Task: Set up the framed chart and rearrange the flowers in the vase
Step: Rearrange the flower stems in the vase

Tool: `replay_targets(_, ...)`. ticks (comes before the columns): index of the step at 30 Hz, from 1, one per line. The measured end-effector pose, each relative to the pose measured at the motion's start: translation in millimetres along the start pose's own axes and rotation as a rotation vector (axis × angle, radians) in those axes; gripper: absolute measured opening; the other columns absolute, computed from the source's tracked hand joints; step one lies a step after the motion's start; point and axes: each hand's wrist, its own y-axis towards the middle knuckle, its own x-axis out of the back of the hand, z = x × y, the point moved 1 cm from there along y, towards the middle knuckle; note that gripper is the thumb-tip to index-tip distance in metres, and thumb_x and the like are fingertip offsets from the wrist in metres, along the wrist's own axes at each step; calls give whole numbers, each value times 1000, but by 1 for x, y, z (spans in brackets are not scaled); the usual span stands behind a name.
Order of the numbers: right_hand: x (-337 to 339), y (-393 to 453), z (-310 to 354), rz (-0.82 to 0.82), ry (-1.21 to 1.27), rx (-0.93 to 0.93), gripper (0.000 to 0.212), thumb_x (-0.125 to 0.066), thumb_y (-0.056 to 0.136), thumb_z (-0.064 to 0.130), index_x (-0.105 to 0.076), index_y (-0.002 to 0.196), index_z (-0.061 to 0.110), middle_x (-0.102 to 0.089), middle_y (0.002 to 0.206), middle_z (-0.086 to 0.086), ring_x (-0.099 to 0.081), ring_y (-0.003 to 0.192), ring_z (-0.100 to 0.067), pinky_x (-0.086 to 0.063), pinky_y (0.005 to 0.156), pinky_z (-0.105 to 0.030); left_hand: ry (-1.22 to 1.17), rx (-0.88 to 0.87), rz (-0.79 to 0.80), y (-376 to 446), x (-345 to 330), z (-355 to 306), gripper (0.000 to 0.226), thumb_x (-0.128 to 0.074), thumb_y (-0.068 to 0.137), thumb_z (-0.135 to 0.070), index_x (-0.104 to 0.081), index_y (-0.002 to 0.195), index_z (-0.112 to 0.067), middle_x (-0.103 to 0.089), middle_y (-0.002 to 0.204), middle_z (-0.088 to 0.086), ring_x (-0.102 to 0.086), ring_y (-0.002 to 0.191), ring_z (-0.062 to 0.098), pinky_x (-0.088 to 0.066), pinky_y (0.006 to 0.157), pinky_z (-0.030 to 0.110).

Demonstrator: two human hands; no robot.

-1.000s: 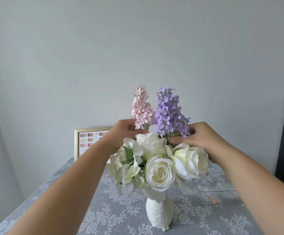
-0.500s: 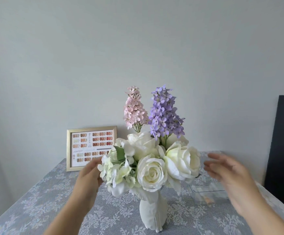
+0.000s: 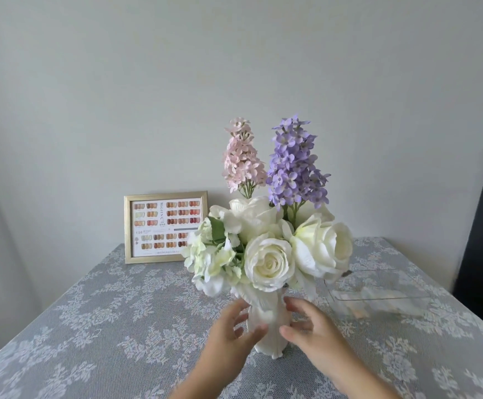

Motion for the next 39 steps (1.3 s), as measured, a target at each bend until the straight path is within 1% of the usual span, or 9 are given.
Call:
replay_targets(4, -7, -1, 5, -95, -118, 70, 41, -77, 77, 20, -58, 104, 45, -68, 105, 20, -66, 78, 5, -55, 68, -19, -41, 21, -13, 3, -4, 1, 27, -71, 77, -37, -63, 103, -40, -62, 98, -47, -52, 100, -28, -42, 93, 21)
replay_targets(9, -17, -4, -1, -164, -138, 107, 48, -75, 79, 10, -59, 107, 45, -67, 105, 13, -64, 74, 2, -54, 65, -18, -121, 27, 12, 8, -5, 0, 36, -68, 91, -18, -63, 122, -34, -70, 115, -21, -60, 107, -11, -48, 85, 12)
replay_targets(14, -15, -8, -3, -133, -142, 127, 45, -70, 84, 15, -62, 117, 44, -63, 109, 19, -59, 80, 8, -46, 62, -8, -134, 17, 39, 11, -4, 0, 30, -64, 94, -18, -63, 123, -28, -68, 122, -5, -62, 116, 10, -49, 95, 24)
replay_targets(19, 9, -6, 11, -271, 25, 23, 41, -69, 85, 23, -58, 124, 31, -67, 106, 7, -64, 83, -2, -48, 63, -20, -12, -36, -62, 9, -12, -3, 50, -77, 83, -32, -54, 127, -32, -62, 121, -15, -54, 105, -18, -41, 80, 1)
replay_targets(22, 32, -9, 38, -402, 213, 198, 40, -68, 83, 7, -63, 101, 42, -70, 100, 10, -66, 85, -4, -49, 65, -21, 57, -50, -141, 10, -18, -7, 59, -82, 76, -41, -51, 124, -27, -58, 120, -13, -56, 112, 3, -48, 92, 23)
replay_targets(25, 50, -16, 60, -423, 278, 417, 53, -79, 73, 4, -59, 103, 42, -67, 94, 18, -62, 78, -3, -50, 66, -17, 64, -83, -191, 10, -21, -13, 62, -83, 73, -42, -44, 121, -33, -52, 121, -14, -50, 112, 4, -41, 89, 22)
replay_targets(30, 53, -33, 68, -579, -283, 717, 76, -90, 54, 3, -54, 109, 40, -49, 116, 13, -53, 96, -13, -38, 81, -9, -94, -251, -455, -4, -13, -33, 59, -81, 65, -60, -42, 108, -58, -51, 113, -28, -52, 108, -2, -42, 86, 21)
replay_targets(35, 43, -35, 77, -666, -529, 859, 43, -90, 53, 5, -78, 88, 24, -50, 124, -9, -44, 101, -31, -40, 89, -37, -69, -371, -472, -8, -12, -59, 56, -79, 68, -61, -45, 112, -63, -58, 112, -29, -57, 105, -6, -48, 85, 27)
replay_targets(39, 55, -26, 91, -635, -422, 890, 18, -80, 71, 20, -77, 89, 22, -60, 110, -8, -51, 94, -32, -43, 85, -38, -121, -338, -454, 6, -15, -54, 71, -88, 67, -40, -55, 128, -28, -62, 123, -8, -58, 117, 7, -51, 98, 38)
